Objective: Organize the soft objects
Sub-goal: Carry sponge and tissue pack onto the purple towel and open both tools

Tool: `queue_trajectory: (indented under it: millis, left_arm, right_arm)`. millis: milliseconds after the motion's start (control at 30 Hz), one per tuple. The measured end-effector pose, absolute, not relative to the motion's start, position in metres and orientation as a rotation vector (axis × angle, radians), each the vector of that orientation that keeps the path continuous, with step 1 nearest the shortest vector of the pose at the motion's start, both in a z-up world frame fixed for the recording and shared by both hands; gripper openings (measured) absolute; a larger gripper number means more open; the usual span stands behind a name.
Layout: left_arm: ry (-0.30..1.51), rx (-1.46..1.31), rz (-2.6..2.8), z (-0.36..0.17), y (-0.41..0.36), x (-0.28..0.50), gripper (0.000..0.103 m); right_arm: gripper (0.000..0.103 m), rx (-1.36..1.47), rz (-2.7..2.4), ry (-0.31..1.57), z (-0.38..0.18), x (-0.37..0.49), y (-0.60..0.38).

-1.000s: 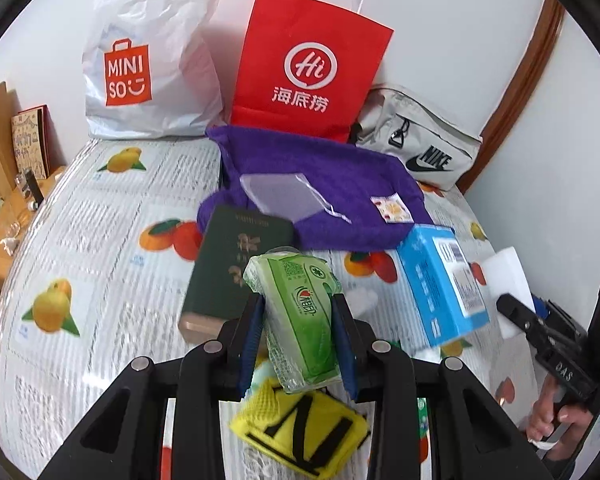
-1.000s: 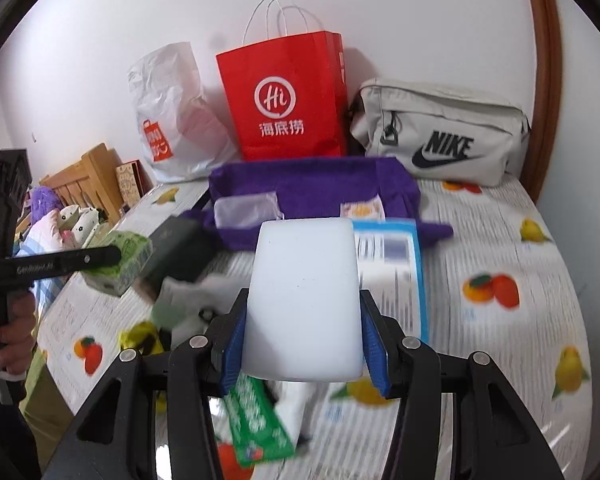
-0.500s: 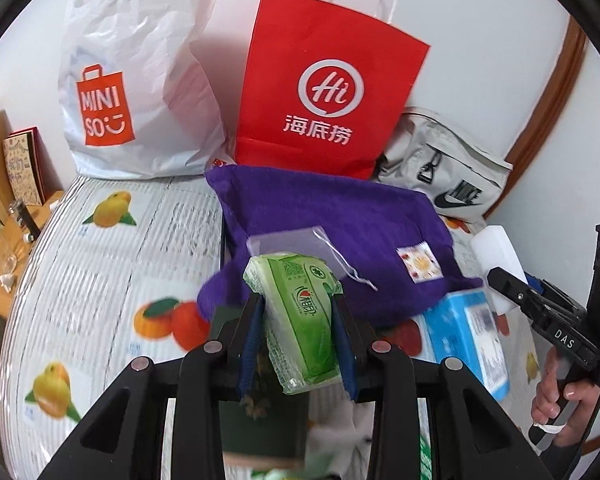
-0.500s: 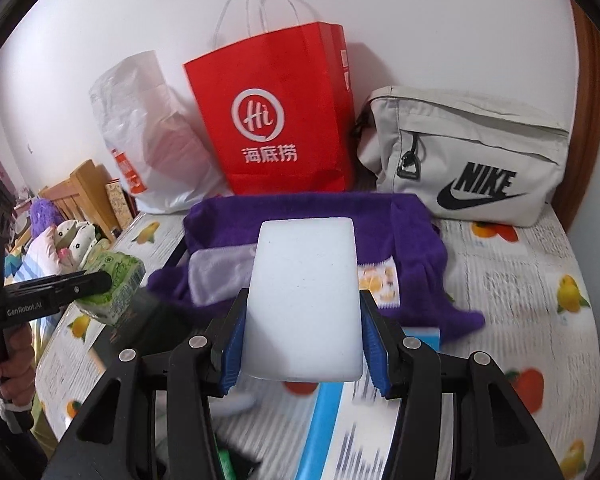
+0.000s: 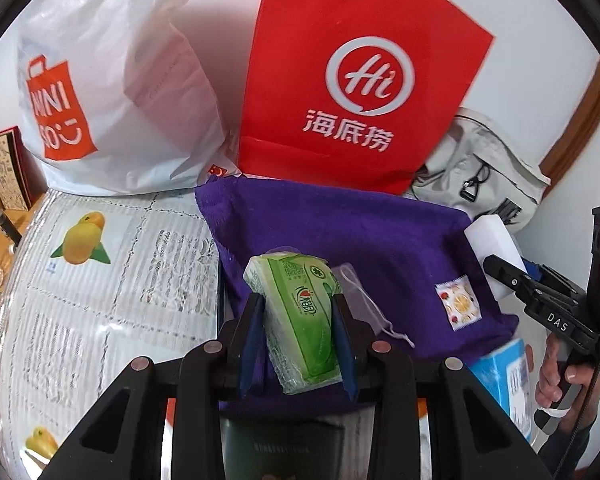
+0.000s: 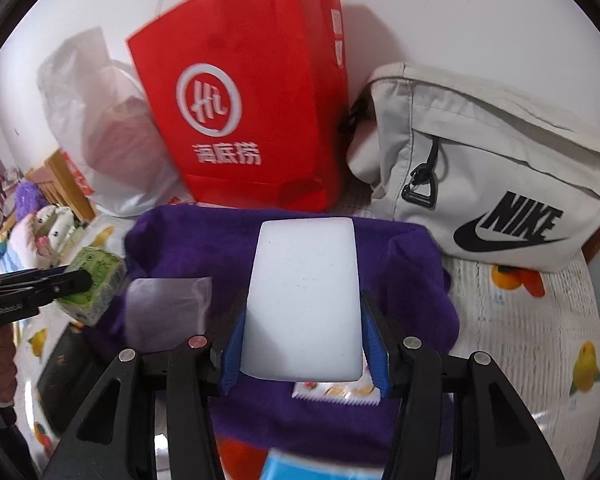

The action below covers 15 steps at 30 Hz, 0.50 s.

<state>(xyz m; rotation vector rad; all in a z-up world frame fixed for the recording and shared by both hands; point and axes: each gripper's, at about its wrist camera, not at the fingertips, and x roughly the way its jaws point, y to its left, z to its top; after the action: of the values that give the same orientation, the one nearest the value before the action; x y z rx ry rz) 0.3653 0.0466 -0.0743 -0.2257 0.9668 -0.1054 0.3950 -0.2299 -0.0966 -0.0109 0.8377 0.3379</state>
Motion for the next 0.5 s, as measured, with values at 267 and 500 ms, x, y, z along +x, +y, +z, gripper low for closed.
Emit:
queue_trajectory:
  millis: [267,500]
  left_arm:
    - [1.001,-0.237,-0.122,-0.092,0.046,0.403,0.032]
    - [1.031,-0.217,-0.132,-0.105,0.039,0.429,0.032]
  right_arm:
    - [0.051,-0.013,0.36,0.924,-0.119,0.433,-0.233]
    - [0.051,-0.037,0.381,0.986,-0.132,0.452,-0.231]
